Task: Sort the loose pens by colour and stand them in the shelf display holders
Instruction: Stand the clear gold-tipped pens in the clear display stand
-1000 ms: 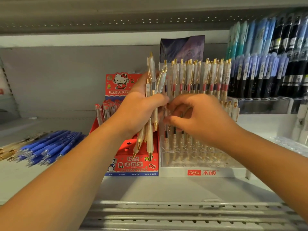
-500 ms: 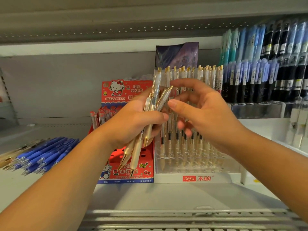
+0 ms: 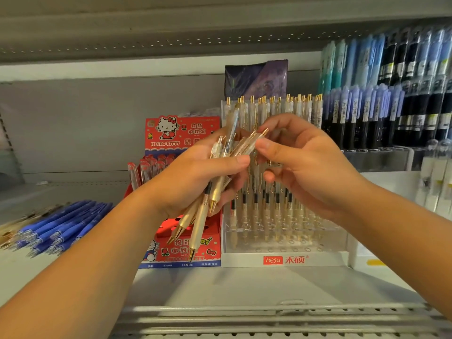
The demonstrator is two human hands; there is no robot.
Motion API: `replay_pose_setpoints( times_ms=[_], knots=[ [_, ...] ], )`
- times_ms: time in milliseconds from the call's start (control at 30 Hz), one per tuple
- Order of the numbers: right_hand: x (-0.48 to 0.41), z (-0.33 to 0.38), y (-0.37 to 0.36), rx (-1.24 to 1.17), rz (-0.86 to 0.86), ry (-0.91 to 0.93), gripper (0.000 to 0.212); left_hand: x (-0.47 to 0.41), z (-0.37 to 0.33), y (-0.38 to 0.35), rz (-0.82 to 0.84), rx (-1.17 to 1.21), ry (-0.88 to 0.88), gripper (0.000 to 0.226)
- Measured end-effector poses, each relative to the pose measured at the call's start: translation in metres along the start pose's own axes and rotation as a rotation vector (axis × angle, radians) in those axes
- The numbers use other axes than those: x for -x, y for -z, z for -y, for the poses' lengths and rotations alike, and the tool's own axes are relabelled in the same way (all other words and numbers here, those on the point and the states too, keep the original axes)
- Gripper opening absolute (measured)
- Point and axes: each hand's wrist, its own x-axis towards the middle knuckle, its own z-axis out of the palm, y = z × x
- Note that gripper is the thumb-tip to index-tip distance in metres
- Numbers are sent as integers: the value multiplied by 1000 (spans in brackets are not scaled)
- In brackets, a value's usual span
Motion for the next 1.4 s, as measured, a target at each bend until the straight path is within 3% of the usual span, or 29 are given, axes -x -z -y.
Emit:
replay_pose_setpoints(
  times_ms=[133, 300, 533, 667, 933, 1167, 1400],
  knots=[
    [-1, 2, -1, -59, 12, 53, 22, 0, -1, 3, -135, 15, -6, 19],
    [-1, 8, 1, -160, -10, 139, 17, -2, 0, 10, -284, -20, 5, 39],
    [-4, 10, 5, -16, -316, 223, 28, -4, 3, 8, -283, -40, -17, 26],
    [-3, 11, 11, 141, -444, 294, 20, -5, 2, 7, -318, -44, -41, 31],
    [0, -8, 3, 551, -248, 263, 26, -4, 2, 3, -303, -90, -55, 24],
    [1, -22, -2, 723, -74, 141, 26, -4, 3, 2, -297, -93, -47, 29],
    [-1, -27, -2, 878, -24, 98, 31, -4, 3, 4, -262, -94, -57, 31]
  ],
)
